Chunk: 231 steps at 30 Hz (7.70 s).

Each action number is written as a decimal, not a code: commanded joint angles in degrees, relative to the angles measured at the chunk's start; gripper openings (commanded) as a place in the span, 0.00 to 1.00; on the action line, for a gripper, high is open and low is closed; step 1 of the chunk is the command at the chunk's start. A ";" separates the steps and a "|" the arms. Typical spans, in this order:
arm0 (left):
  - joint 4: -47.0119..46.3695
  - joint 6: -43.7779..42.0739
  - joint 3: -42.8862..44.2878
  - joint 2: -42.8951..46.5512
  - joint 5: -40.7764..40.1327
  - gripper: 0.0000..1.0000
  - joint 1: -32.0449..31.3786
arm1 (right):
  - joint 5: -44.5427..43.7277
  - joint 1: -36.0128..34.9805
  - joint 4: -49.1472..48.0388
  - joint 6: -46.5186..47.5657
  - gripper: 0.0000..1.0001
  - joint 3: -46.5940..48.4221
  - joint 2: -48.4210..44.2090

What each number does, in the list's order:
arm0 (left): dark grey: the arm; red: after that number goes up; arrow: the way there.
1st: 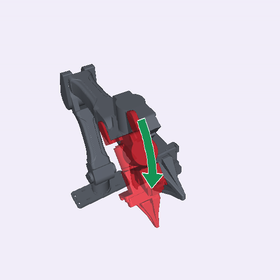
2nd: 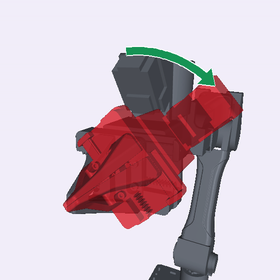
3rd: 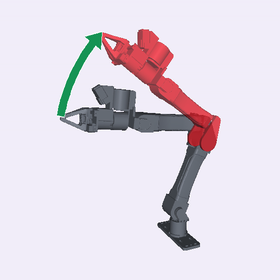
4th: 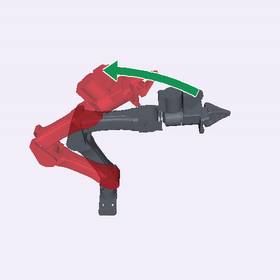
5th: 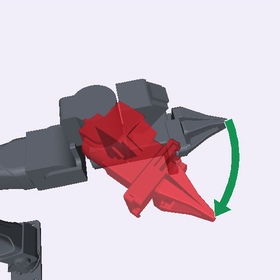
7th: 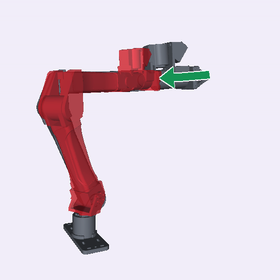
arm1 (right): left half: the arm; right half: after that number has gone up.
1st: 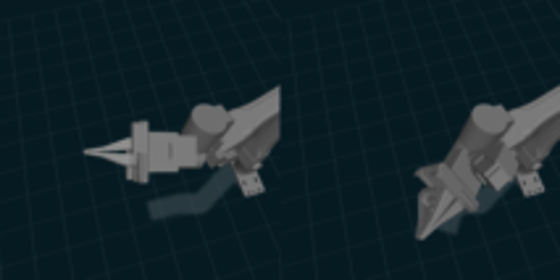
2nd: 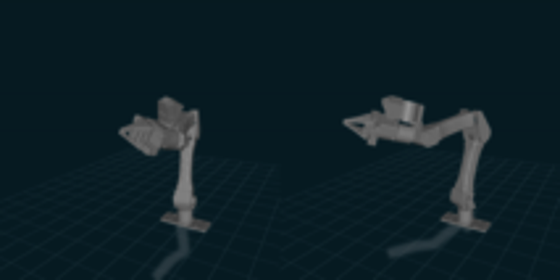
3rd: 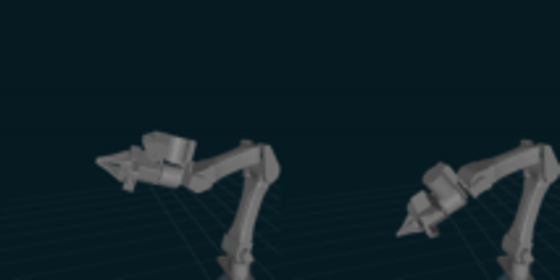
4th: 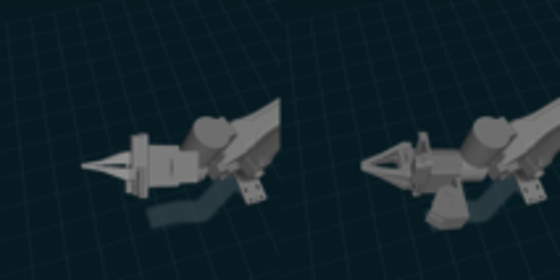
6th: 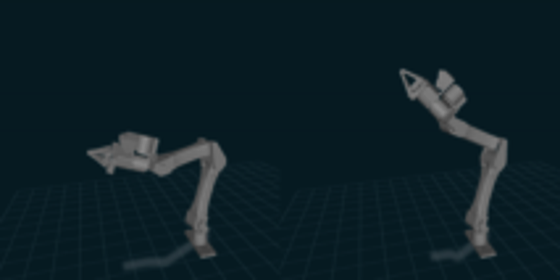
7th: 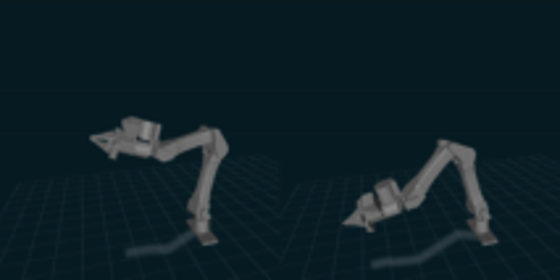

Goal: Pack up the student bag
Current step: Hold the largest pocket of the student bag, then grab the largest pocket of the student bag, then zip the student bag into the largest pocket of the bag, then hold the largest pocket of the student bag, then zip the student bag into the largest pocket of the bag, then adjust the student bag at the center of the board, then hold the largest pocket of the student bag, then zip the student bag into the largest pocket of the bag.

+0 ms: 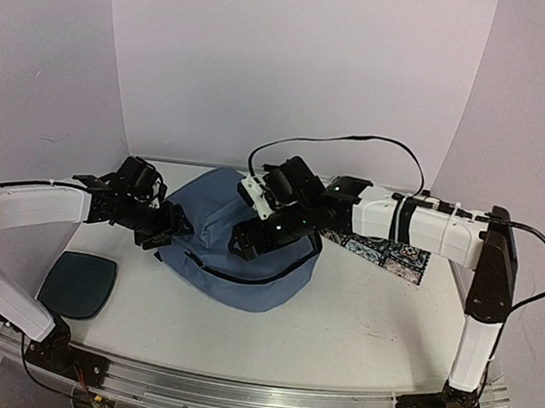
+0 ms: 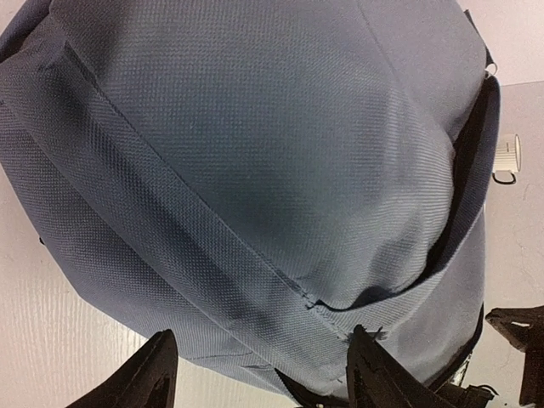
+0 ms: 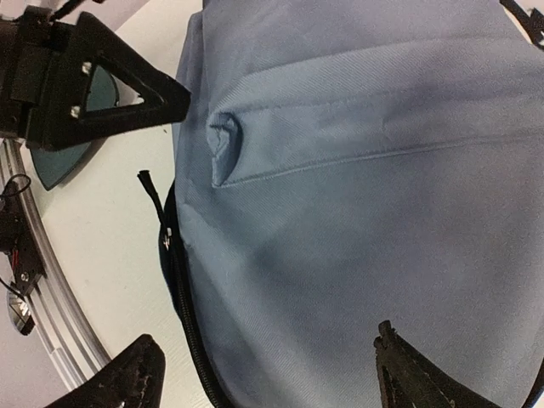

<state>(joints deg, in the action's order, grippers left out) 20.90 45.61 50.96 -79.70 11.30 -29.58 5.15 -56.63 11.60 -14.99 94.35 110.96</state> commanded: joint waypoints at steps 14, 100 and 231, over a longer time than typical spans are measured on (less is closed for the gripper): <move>-9.39 2.63 -3.01 -4.35 8.55 0.39 0.10 | 3.48 -5.87 0.46 9.03 0.69 19.56 17.65; -11.57 19.13 -6.21 -1.12 7.88 0.61 -10.59 | -7.80 -10.24 -15.20 4.81 0.00 -10.77 -5.17; -29.78 -75.00 -20.47 18.39 -5.32 0.00 -27.09 | -16.50 -1.24 -12.77 -2.93 0.00 -19.40 -22.94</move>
<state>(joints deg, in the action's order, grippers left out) -9.97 -30.02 32.51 -65.85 6.01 -56.21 -6.46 -63.57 0.79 -16.84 76.98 94.93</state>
